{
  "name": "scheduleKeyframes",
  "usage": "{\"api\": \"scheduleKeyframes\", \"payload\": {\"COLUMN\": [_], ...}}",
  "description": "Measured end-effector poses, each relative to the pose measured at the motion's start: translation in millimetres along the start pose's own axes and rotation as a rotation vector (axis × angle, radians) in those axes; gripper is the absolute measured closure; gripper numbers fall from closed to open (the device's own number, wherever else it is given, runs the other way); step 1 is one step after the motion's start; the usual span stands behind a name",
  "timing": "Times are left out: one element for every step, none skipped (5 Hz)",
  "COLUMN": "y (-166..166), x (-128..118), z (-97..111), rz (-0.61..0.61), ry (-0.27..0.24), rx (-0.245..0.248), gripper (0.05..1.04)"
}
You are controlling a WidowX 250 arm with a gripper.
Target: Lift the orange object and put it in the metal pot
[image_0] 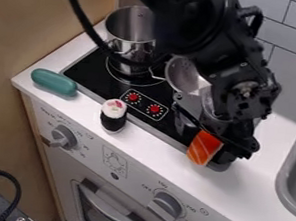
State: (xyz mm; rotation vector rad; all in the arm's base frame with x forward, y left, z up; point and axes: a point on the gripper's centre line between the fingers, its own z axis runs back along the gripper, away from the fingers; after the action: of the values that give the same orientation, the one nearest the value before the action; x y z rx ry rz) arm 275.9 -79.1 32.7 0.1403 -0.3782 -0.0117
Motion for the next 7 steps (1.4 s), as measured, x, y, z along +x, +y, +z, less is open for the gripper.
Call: {"api": "scheduleKeyframes", "payload": {"y": [0.5, -0.1, -0.3, -2.6, -3.3, -3.2, -3.3], "x": [2.4, 5.6, 4.7, 1.2, -1.4, 7.6, 31.0], "z": [-2.9, -5.1, -7.2, -7.4, -4.6, 6.5, 23.7], "rz": [0.019, 0.03, 0.049, 0.057, 0.052, 0.087, 0.115], "ry": [-0.018, -0.056, -0.053, -0.03, 0.014, 0.075, 0.113], "rx": [0.008, 0.011, 0.015, -0.001, -0.012, -0.019, -0.035], "gripper": [0.083, 0.126, 0.394, 0.518, 0.518, 0.518, 0.518]}}
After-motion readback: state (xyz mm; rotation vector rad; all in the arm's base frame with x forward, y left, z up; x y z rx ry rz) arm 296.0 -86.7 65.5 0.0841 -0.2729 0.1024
